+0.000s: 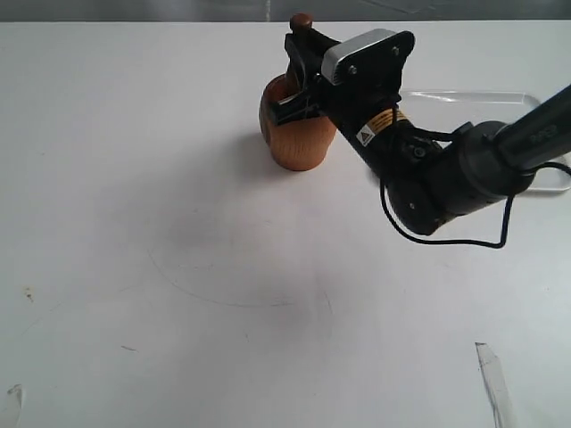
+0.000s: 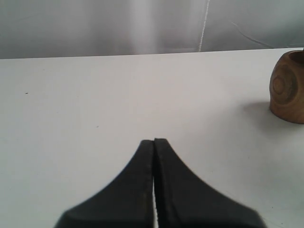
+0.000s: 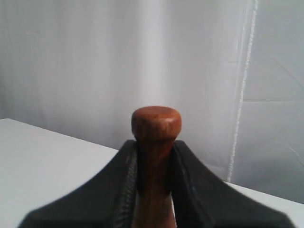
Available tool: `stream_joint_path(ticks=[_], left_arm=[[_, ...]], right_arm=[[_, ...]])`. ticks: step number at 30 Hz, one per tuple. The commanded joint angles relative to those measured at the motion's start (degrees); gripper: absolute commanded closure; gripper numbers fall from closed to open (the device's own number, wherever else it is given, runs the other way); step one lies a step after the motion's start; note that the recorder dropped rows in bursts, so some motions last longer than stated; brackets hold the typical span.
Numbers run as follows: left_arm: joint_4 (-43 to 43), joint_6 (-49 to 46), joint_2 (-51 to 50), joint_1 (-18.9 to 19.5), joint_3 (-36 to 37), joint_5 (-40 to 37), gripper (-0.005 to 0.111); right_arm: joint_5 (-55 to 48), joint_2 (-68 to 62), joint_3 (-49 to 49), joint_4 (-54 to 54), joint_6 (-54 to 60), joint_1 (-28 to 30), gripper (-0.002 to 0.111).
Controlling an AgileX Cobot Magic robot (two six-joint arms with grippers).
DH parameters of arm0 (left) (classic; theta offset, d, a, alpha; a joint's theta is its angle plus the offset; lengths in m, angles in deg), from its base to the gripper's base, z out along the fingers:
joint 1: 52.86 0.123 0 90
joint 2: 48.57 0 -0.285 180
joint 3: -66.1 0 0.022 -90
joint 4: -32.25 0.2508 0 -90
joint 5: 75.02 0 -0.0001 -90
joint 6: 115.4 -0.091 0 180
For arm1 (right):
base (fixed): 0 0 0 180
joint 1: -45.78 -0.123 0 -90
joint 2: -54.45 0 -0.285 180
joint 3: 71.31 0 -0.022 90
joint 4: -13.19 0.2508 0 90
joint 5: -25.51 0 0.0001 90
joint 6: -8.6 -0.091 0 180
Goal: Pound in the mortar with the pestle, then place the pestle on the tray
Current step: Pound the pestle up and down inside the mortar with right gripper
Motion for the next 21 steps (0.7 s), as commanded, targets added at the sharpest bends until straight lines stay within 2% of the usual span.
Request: stream_joint_path(ticks=[1, 7, 10, 14, 21], left_arm=[[-0.4, 0.5, 0.1, -0.4, 0.0, 0.2, 0.107], [-0.4, 0.5, 0.1, -0.4, 0.0, 0.2, 0.107], [-0.4, 0.5, 0.1, -0.4, 0.0, 0.2, 0.107], [-0.4, 0.5, 0.1, -0.4, 0.0, 0.2, 0.107], [-0.4, 0.5, 0.1, -0.4, 0.0, 0.2, 0.107]], right_arm=[[-4.3, 2.4, 0.6, -3.2, -0.5, -0.1, 0.108], [-4.3, 15.8, 0.2, -2.3, 4.1, -0.1, 0.108], [-6.3, 17.6, 0.2, -0.3, 6.3, -0.1, 0.108], [-8.9, 14.0, 0.2, -0.1, 6.8, -0.1, 0.108], [-8.5, 0.2, 0.2, -2.3, 3.2, -0.2, 0.108]])
